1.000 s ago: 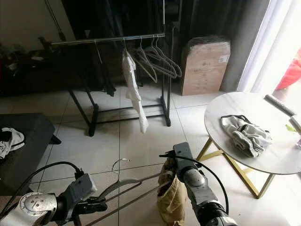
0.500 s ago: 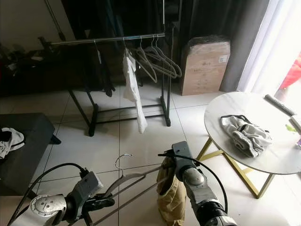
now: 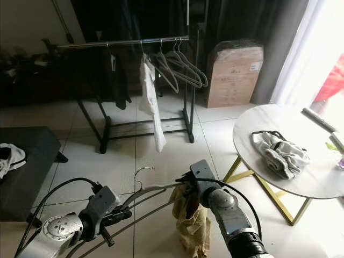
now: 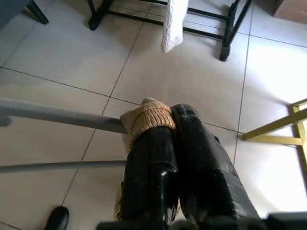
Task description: Hang hanger
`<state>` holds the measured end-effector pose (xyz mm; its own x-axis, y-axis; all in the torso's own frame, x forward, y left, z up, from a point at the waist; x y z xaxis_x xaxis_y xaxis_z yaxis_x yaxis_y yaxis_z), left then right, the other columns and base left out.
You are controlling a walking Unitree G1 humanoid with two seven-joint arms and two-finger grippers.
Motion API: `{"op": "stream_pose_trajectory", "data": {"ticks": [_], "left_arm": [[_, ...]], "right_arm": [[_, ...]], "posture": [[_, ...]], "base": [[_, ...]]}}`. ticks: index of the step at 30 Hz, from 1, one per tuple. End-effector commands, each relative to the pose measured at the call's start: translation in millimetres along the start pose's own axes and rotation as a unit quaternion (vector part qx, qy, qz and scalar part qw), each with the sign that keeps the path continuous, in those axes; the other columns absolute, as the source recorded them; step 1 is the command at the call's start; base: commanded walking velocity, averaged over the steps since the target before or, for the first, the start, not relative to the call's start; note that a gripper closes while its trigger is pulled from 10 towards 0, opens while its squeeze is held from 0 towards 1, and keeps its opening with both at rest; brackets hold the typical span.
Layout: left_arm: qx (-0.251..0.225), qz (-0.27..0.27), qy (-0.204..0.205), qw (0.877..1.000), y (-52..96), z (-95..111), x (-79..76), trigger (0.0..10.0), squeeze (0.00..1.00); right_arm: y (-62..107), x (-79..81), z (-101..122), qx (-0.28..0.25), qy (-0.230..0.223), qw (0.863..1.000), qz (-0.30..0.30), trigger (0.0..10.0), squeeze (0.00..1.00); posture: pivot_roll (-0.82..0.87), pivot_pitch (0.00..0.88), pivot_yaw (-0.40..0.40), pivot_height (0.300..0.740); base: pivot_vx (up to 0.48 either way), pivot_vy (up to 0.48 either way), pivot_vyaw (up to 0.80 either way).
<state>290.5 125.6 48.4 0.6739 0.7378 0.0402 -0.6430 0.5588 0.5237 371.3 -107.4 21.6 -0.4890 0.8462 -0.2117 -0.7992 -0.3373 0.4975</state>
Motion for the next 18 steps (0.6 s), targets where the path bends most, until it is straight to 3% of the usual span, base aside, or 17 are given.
{"op": "stream_pose_trajectory", "data": {"ticks": [1,6,8,9,11,18], "left_arm": [[-0.023,0.014,-0.005,1.0,1.7,11,6.1,10.0,0.0],[-0.027,0.015,-0.003,1.0,1.2,13,5.8,10.0,0.0],[-0.021,0.003,-0.006,1.0,5.2,14,1.7,10.0,0.0],[-0.016,-0.01,-0.007,1.0,7.6,14,-3.1,10.0,0.0],[-0.01,-0.029,-0.006,1.0,8.6,11,-10.4,10.0,0.0],[0.002,-0.059,-0.003,0.998,11.4,8,-20.1,10.0,0.0]], "right_arm": [[0.2,6.9,-2,0.003,0.002,1.0,0.011,10.0,0.0],[1.0,5.7,-5,0.012,0.008,1.0,0.009,10.0,0.0],[-5.7,-6.1,-8,0.028,-0.047,0.998,-0.036,10.0,0.0],[-11.0,-2.6,-1,0.023,-0.134,0.99,-0.039,10.0,0.0],[-13.3,6.5,12,0.008,-0.184,0.983,-0.016,10.0,0.0],[-20.2,12.8,29,-0.003,-0.165,0.986,-0.005,10.0,0.0]], "posture": [[-0.06,0.122,-0.005,0.74],[-0.07,0.122,-0.005,0.74],[-0.05,0.12,-0.006,0.74],[-0.05,0.118,-0.006,0.74],[-0.04,0.113,-0.005,0.74],[-0.03,0.109,-0.005,0.74]], "base": [[0.0,0.0,0.0],[0.0,0.0,0.0],[0.0,0.0,0.0],[0.0,0.0,0.0],[0.0,0.0,0.0],[0.0,0.0,0.0]]}}
Point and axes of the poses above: a point about 5 cm out from each wrist's last joint towards the gripper, its own y axis pointing back from the gripper into the wrist, its own z axis along the axis of the wrist's last joint, x = y × z, the point moved 6 cm from there along -y, pointing out of the wrist towards the gripper, and after that the axes turned 8 degrees about y, right-handed, at the moved point
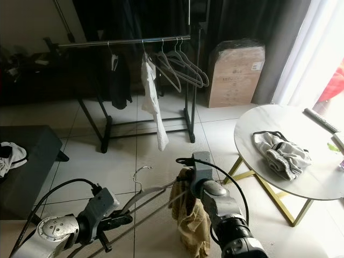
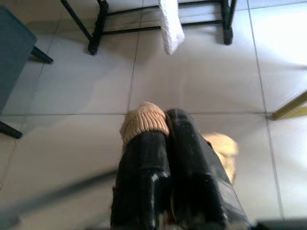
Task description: Hang hanger
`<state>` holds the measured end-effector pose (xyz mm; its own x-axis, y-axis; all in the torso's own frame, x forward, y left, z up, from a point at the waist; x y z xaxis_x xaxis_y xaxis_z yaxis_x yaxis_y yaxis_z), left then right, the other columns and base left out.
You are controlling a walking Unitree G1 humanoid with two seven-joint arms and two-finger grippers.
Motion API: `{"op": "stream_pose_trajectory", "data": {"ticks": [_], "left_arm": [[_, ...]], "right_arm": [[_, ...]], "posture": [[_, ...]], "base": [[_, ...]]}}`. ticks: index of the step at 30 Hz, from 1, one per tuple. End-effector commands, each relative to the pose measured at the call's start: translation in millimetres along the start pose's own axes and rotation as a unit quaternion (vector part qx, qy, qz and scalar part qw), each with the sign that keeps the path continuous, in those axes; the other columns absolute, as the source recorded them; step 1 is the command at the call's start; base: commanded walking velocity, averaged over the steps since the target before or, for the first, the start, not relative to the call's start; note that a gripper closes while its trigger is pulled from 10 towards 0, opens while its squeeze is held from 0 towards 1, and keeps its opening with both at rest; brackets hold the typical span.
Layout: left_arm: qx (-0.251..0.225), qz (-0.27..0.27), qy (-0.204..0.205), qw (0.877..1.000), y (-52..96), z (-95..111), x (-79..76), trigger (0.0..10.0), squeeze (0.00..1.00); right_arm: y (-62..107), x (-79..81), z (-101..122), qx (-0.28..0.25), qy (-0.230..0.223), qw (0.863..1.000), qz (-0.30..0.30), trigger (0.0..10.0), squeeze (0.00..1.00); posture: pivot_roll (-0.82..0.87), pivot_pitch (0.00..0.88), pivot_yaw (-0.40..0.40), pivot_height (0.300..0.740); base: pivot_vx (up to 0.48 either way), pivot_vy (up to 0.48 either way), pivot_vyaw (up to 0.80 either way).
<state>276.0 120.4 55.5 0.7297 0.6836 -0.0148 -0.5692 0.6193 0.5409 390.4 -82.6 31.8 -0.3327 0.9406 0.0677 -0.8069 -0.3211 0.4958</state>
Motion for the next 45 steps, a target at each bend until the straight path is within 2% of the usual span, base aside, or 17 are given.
{"op": "stream_pose_trajectory", "data": {"ticks": [1,4,7,10,19,24,26,31,34,41,44,45], "left_arm": [[-0.005,-0.012,-0.005,1.0,1.3,5,-7.4,10.0,0.0],[-0.001,-0.018,-0.004,1.0,3.0,4,-9.4,10.0,0.0],[0.008,-0.03,-0.005,1.0,5.8,4,-12.7,10.0,0.0],[0.01,-0.019,-0.013,1.0,7.3,4,-9.6,10.0,0.0],[0.009,-0.005,-0.018,1.0,8.4,6,-5.4,10.0,0.0],[0.019,-0.011,-0.015,1.0,11.0,4,-8.2,10.0,0.0],[0.024,-0.015,-0.015,0.999,11.9,2,-9.7,10.0,0.0],[0.025,-0.015,-0.013,0.999,11.9,2,-9.7,10.0,0.0],[0.022,-0.015,-0.006,1.0,10.5,2,-9.2,10.0,0.0],[0.016,-0.013,-0.001,1.0,5.9,4,-8.3,10.0,0.0],[0.013,-0.006,-0.008,1.0,2.9,6,-5.4,10.0,0.0],[0.009,0.01,-0.014,1.0,1.1,9,0.1,10.0,0.0]], "right_arm": [[-2.7,4.5,3,-0.001,0.001,1.0,0.003,10.0,0.0],[-2.8,3.0,1,0.001,0.01,1.0,-0.001,10.0,0.0],[-2.3,-4.9,-5,0.009,0.025,0.999,-0.019,10.0,0.0],[-1.9,-16.6,-8,0.012,0.021,0.999,-0.048,10.0,0.0],[-0.6,-29.0,-8,0.013,0.008,0.996,-0.084,10.0,0.0],[2.7,-48.0,-9,0.011,-0.063,0.988,-0.14,10.0,0.0],[3.0,-50.0,-9,0.01,-0.082,0.986,-0.146,10.0,0.0],[1.5,-46.4,-6,0.004,-0.111,0.984,-0.137,10.0,0.0],[-2.9,-31.3,2,-0.004,-0.134,0.986,-0.099,10.0,0.0],[-4.4,-18.3,16,-0.016,-0.155,0.985,-0.071,10.0,0.0],[-2.9,-14.6,19,-0.016,-0.159,0.985,-0.065,10.0,0.0],[-1.0,-14.6,20,-0.019,-0.169,0.983,-0.067,10.0,0.0]], "posture": [[-0.03,0.108,-0.005,0.74],[-0.03,0.112,-0.006,0.74],[-0.03,0.115,-0.005,0.74],[-0.03,0.116,-0.004,0.74],[-0.02,0.12,-0.003,0.74],[-0.02,0.123,-0.001,0.74],[-0.02,0.122,0.001,0.74],[-0.02,0.125,0.002,0.74],[-0.02,0.127,0.002,0.74],[-0.03,0.127,-0.001,0.74],[-0.03,0.128,-0.003,0.74],[-0.03,0.129,-0.004,0.74]], "base": [[0.0,0.0,0.0],[0.0,0.0,0.0],[0.0,0.0,0.0],[0.0,0.0,0.0],[0.0,0.0,0.0],[0.0,0.0,0.0],[0.0,0.0,0.0],[0.0,0.0,0.0],[0.0,0.0,0.0],[0.0,0.0,0.0],[0.0,0.0,0.0],[0.0,0.0,0.0]]}}
Point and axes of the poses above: a point about 5 cm out from each wrist's last joint towards the gripper, its own y axis pointing back from the gripper into the wrist, its own z axis along the axis of the wrist's last joint, x = y × z, the point moved 6 cm from there along -y, pointing out of the wrist towards the gripper, and after that the axes turned 8 degrees about y, right-handed, at the moved point
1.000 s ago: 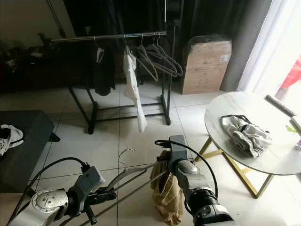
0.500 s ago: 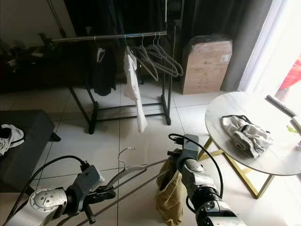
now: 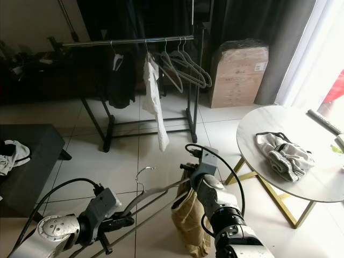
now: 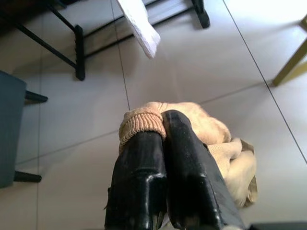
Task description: Hang hanger
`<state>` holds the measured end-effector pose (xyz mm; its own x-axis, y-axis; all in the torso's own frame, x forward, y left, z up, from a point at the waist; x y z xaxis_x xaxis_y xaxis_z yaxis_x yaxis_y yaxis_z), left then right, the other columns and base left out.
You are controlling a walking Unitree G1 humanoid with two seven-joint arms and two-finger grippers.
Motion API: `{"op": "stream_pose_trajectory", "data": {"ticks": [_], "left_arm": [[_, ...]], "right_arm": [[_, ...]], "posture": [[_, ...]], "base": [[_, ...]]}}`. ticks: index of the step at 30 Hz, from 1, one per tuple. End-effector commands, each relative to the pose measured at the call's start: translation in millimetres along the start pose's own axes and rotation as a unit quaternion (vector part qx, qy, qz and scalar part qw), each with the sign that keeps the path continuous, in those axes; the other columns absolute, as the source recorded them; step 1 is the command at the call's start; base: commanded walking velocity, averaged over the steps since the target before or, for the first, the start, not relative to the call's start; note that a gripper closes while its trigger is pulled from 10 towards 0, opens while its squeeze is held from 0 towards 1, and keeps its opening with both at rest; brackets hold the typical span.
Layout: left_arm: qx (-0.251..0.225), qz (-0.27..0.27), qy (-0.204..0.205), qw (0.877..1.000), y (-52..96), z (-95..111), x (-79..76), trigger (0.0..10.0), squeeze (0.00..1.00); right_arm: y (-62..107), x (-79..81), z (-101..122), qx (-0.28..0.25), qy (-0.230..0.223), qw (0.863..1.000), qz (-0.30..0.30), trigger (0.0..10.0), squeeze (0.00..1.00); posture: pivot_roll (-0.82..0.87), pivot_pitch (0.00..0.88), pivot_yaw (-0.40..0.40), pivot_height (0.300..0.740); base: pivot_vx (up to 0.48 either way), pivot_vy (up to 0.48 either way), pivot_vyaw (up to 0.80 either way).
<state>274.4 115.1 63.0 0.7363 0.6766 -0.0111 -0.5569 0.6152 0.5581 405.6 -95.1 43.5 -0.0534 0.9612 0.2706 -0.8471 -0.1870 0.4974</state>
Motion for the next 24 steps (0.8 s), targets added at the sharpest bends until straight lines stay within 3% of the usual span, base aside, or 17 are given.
{"op": "stream_pose_trajectory", "data": {"ticks": [1,5,11,17,24], "left_arm": [[-0.002,0.02,-0.009,1.0,-1.5,2,7.7,10.0,0.0],[-0.012,0.05,-0.018,0.999,-6.0,8,17.1,10.0,0.0],[-0.044,0.152,-0.022,0.987,-9.6,27,49.4,10.0,0.0],[-0.053,0.113,-0.019,0.992,-16.8,34,35.3,10.0,0.0],[-0.05,0.044,-0.018,0.998,-11.7,32,12.1,10.0,0.0]], "right_arm": [[2.8,2.4,4,-0.006,-0.013,1.0,0.003,10.0,0.0],[10.2,4.4,5,-0.008,-0.032,0.999,0.009,10.0,0.0],[24.0,-3.3,4,-0.012,-0.046,0.999,-0.003,10.0,0.0],[19.2,-19.1,-3,0.002,-0.085,0.996,-0.025,10.0,0.0],[10.8,-17.0,3,0.004,-0.081,0.996,-0.028,10.0,0.0]], "posture": [[-0.03,0.129,-0.004,0.74],[-0.04,0.129,-0.005,0.74],[-0.04,0.13,-0.009,0.74],[-0.05,0.121,-0.006,0.74],[-0.03,0.119,-0.003,0.74]], "base": [[0.0,0.0,0.0],[0.0,0.0,0.0],[0.0,0.0,0.0],[0.0,0.0,0.0],[0.0,0.0,0.0]]}}
Point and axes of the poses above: a point about 5 cm out from each wrist's last joint towards the gripper, its own y axis pointing back from the gripper into the wrist, its own z axis along the axis of the wrist's last joint, x = y × z, the point moved 6 cm from there along -y, pointing out of the wrist towards the gripper, and after that the axes turned 8 degrees about y, right-handed, at the moved point
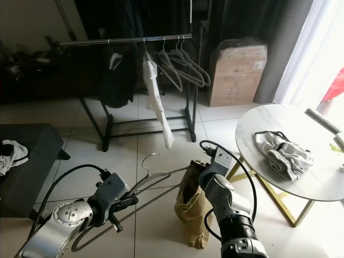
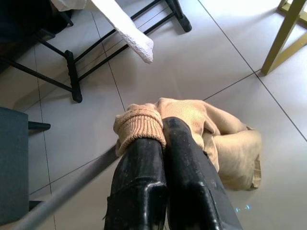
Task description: Hang hanger
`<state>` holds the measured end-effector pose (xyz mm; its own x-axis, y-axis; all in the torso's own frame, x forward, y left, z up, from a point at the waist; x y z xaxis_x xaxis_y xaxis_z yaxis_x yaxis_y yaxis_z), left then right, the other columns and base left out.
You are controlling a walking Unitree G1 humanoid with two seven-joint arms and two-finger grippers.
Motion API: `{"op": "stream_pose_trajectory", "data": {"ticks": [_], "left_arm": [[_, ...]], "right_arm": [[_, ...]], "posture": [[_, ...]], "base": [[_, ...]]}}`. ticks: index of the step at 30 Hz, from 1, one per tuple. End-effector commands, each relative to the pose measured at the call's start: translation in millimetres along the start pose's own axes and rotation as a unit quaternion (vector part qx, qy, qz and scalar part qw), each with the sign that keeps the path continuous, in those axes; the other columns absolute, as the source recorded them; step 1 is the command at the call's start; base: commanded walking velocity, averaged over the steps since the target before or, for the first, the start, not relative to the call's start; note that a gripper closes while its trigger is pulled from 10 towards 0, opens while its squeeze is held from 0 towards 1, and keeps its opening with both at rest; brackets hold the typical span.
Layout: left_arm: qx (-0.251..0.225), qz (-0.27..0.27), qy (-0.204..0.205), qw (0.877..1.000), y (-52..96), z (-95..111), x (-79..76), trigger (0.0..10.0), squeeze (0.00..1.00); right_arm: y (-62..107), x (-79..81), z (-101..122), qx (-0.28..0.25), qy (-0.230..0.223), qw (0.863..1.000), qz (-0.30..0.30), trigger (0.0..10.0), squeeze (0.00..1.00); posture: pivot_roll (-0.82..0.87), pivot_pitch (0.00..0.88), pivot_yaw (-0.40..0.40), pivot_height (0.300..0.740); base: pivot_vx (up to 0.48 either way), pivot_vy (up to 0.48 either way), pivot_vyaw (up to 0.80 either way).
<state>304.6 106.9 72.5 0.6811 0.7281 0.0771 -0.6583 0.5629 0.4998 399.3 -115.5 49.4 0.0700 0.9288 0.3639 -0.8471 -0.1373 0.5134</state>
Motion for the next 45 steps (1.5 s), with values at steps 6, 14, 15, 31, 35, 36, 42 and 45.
{"op": "stream_pose_trajectory", "data": {"ticks": [6,14,15,31,35,36,42,45], "left_arm": [[-0.015,0.003,-0.001,1.0,8.5,10,-0.4,10.0,0.0],[-0.016,0.007,-0.003,1.0,11.9,17,-4.1,10.0,0.0],[-0.015,0.005,-0.003,1.0,12.3,19,-6.0,10.0,0.0],[0.047,-0.027,0.029,0.998,15.1,3,-23.4,10.0,0.0],[0.048,-0.005,0.028,0.998,13.5,2,-18.2,10.0,0.0],[0.048,0.001,0.027,0.998,13.2,3,-16.9,10.0,0.0],[0.017,0.098,0.05,0.994,5.0,19,9.5,10.0,0.0],[-0.005,0.115,0.057,0.992,0.9,30,12.2,10.0,0.0]], "right_arm": [[-6.8,1.0,0,0.004,-0.017,1.0,-0.013,10.0,0.0],[-9.2,-12.3,12,-0.024,-0.066,0.996,-0.057,10.0,0.0],[-9.5,-13.3,14,-0.029,-0.081,0.994,-0.06,10.0,0.0],[-12.4,23.5,28,-0.048,-0.127,0.99,0.026,10.0,0.0],[-12.5,26.9,30,-0.048,-0.13,0.99,0.033,10.0,0.0],[-12.4,27.6,30,-0.048,-0.131,0.99,0.035,10.0,0.0],[-8.2,35.3,31,-0.044,-0.13,0.99,0.044,10.0,0.0],[-4.2,43.8,26,-0.034,-0.131,0.989,0.058,10.0,0.0]], "posture": [[-0.02,0.123,-0.002,0.74],[-0.02,0.129,0.002,0.74],[-0.02,0.13,0.003,0.74],[-0.01,0.137,0.008,0.74],[-0.01,0.136,0.008,0.74],[-0.01,0.136,0.008,0.74],[-0.02,0.134,0.008,0.74],[-0.02,0.131,0.008,0.74]], "base": [[0.0,0.0,0.0],[0.0,0.0,0.0],[0.0,0.0,0.0],[0.0,0.0,0.0],[0.0,0.0,0.0],[0.0,0.0,0.0],[0.0,0.0,0.0],[0.0,0.0,0.0]]}}
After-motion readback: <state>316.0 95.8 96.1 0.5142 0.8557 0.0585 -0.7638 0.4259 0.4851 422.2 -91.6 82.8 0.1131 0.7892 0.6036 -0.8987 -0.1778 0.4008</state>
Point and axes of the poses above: a point about 5 cm out from each wrist's last joint towards the gripper, its own y axis pointing back from the gripper into the wrist, its own z axis along the axis of the wrist's last joint, x = y × z, the point moved 6 cm from there along -y, pointing out of the wrist towards the gripper, and after that the axes turned 8 degrees about y, right-handed, at the moved point
